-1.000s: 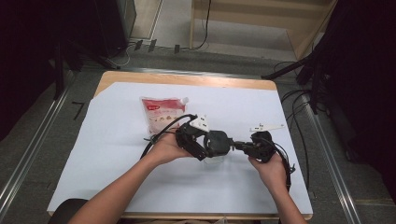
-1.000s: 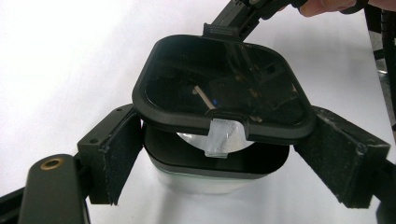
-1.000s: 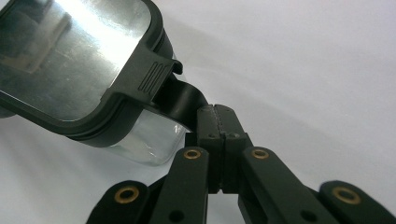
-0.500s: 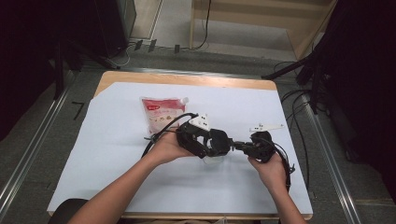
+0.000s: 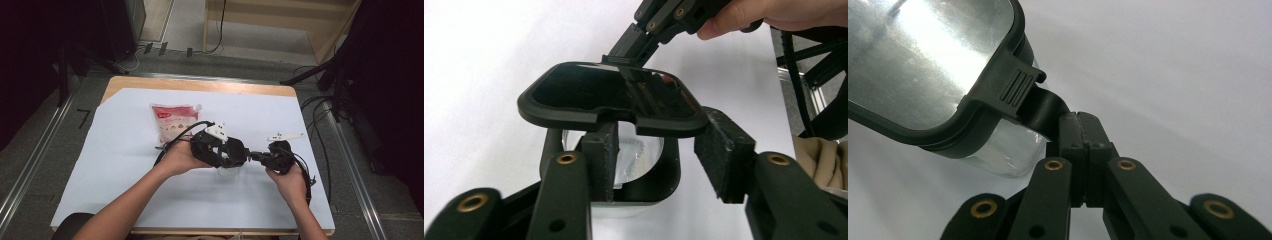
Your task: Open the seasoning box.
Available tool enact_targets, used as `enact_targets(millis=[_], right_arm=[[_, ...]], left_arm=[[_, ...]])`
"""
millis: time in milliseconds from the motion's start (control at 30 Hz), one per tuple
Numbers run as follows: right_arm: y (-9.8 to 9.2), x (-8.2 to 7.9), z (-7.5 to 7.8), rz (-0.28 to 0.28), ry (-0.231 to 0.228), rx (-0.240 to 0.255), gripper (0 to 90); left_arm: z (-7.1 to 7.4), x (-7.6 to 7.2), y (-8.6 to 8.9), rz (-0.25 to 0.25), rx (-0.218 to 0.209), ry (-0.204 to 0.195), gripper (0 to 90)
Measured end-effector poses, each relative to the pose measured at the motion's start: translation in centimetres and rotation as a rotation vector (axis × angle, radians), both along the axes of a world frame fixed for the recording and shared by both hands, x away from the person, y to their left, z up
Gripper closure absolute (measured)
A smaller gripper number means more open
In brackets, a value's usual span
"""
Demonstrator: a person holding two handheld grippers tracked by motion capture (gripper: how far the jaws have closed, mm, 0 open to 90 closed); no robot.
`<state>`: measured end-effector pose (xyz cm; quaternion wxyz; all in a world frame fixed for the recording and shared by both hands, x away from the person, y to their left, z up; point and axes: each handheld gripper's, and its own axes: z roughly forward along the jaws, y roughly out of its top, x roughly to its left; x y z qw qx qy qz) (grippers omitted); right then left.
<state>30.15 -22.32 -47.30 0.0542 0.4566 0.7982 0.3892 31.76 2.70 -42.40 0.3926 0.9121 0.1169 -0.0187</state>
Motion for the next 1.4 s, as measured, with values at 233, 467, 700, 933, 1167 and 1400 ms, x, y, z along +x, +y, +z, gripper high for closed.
enact_targets(millis=[233,467,700,933,1167,1400], right_arm=[[0.0,0.0,0.0,0.0,0.0,0.0,90.0],[0.1,-0.1,0.0,0.0,0.002,-0.002,90.0],[0.0,-0.1,-0.1,-0.004,0.004,0.003,90.0],[0.0,0.0,-0.1,-0.005,0.002,0.008,90.0],[0.0,-0.1,-0.1,-0.008,0.008,0.012,90.0],[0.0,-0.1,-0.2,-0.01,0.008,0.02,90.0]], left_arm=[[0.4,-0.1,-0.2,-0.014,-0.002,0.018,64.8],[1.0,-0.2,-0.9,-0.043,-0.017,0.007,74.9],[1.1,-0.1,-1.2,-0.052,-0.015,0.002,75.5],[1.4,0.1,-2.0,-0.048,-0.013,0.005,75.4],[1.2,0.4,-3.0,-0.043,-0.032,0.024,75.2],[1.5,0.9,-4.0,-0.052,-0.008,0.041,74.5]])
